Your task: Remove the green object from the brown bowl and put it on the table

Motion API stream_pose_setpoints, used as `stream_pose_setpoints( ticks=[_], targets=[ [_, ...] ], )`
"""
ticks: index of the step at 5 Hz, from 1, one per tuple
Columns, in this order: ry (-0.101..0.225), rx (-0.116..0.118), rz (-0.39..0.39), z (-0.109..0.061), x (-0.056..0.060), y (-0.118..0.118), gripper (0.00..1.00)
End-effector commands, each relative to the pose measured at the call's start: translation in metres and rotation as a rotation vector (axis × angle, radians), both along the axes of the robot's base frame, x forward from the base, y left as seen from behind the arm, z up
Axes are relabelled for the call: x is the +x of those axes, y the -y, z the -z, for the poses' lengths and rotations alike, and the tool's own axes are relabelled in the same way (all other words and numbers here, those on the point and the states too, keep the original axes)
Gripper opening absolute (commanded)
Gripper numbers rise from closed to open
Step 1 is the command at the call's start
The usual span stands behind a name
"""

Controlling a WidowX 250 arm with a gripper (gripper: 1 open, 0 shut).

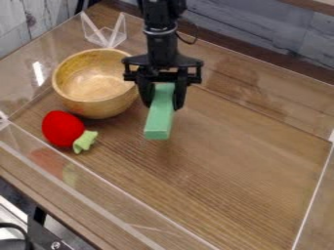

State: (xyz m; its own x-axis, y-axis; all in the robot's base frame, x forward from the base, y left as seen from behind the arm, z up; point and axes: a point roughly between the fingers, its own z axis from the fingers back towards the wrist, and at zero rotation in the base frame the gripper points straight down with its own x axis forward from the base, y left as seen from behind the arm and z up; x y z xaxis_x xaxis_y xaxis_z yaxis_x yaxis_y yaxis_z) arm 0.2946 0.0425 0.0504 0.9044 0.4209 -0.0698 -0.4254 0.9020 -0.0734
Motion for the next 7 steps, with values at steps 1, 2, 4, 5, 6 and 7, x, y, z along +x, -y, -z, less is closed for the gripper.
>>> stream_pose_setpoints(
  ticks=[1,2,4,5,6,7],
  targets=[
    [0.052,0.01,-0.035,-0.008,0.015,-0.007,0.0],
    [0.048,0.009,-0.002,-0.004,0.013,-0.003,0.0],
    [0.036,0.006,0.046,-0.001,0.008,0.001,0.0],
    [0.029,0.004,0.055,-0.002,0.005,0.0,0.0],
    [0.023,0.001,0.049,-0.003,0.002,-0.004,0.0],
    [0.018,-0.001,0.042,-0.006,-0.001,-0.008,0.0]
  ],
)
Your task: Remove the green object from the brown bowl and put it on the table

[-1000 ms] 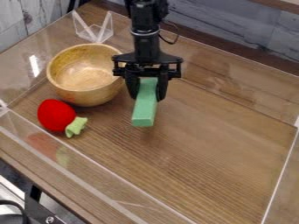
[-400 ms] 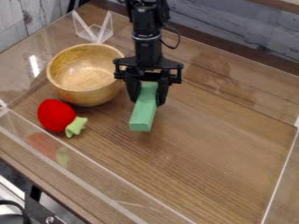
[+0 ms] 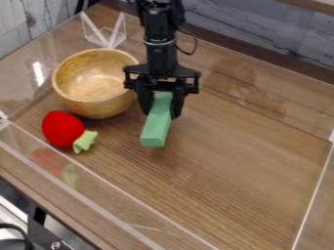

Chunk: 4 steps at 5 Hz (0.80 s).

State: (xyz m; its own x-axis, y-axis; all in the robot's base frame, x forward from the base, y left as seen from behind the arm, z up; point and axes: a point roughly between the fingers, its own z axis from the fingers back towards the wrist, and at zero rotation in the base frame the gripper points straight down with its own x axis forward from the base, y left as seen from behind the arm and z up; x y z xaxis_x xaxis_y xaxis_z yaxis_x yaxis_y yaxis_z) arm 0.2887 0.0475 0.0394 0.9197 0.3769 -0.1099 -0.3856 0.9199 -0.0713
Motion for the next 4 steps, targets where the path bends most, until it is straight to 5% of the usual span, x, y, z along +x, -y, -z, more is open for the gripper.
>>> stream_pose_setpoints(
  ticks=[1,2,4],
  targets=[
    [0.051,0.008,0.037,0.002,0.006,-0.008,0.0],
    [0.052,-0.001,0.082,0.013,0.008,-0.013,1.0],
    [0.075,-0.033,0.094,0.012,0.008,-0.026,1.0]
  ],
)
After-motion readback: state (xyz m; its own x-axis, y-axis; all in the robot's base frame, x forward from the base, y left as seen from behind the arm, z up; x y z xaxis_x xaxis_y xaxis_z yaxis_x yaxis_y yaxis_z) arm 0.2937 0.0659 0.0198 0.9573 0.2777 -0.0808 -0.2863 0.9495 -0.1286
